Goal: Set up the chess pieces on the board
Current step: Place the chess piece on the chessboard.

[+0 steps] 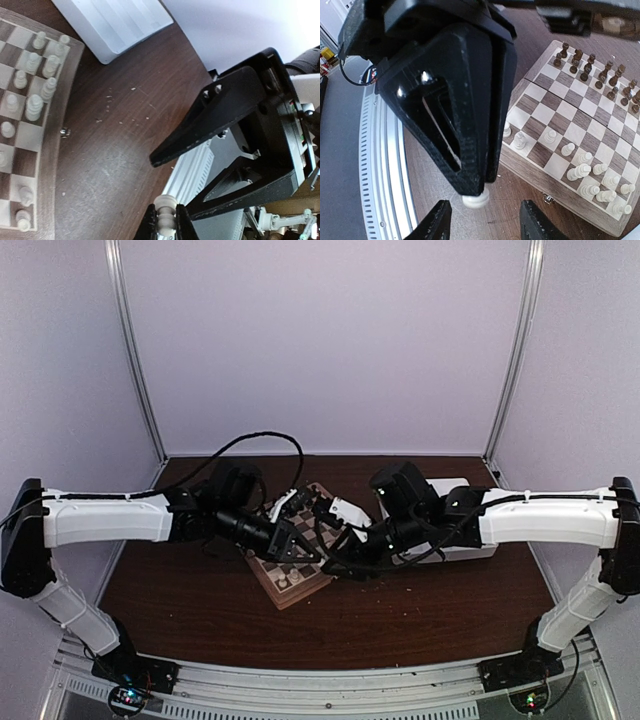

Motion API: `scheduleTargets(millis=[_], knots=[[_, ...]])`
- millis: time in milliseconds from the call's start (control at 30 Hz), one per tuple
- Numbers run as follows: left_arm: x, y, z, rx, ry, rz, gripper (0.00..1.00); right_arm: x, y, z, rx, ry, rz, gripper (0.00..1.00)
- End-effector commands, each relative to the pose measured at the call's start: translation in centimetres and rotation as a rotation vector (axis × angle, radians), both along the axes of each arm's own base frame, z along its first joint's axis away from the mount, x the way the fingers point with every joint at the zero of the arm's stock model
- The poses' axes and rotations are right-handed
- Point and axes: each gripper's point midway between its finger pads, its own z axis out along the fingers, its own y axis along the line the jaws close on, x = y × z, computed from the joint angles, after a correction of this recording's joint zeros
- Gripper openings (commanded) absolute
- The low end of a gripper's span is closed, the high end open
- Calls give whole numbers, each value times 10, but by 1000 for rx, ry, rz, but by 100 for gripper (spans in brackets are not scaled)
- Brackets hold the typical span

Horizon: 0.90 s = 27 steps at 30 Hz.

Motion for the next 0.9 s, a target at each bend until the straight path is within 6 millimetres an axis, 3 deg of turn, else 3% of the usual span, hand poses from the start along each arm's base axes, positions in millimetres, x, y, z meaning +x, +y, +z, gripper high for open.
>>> scheduleTargets(millis=[0, 133, 300, 367, 467, 500, 867], knots=[[15, 36, -6, 257, -201, 47, 0, 8, -10, 19, 37, -87, -58, 51], [35, 66, -19, 453, -294, 130, 0, 18, -19, 31, 75, -144, -132, 53], [50, 85, -39, 586, -308, 182, 0, 32, -33, 43, 113, -204, -246, 61], [54, 88, -48, 626, -306, 189, 0, 35, -39, 48, 134, -221, -278, 69], [59, 90, -58, 666, -301, 190, 0, 36, -46, 53, 163, -243, -310, 97], [61, 90, -60, 674, -303, 189, 0, 36, -48, 54, 168, -249, -317, 99], [77, 81, -73, 718, -318, 166, 0, 38, -56, 56, 167, -263, -343, 100]])
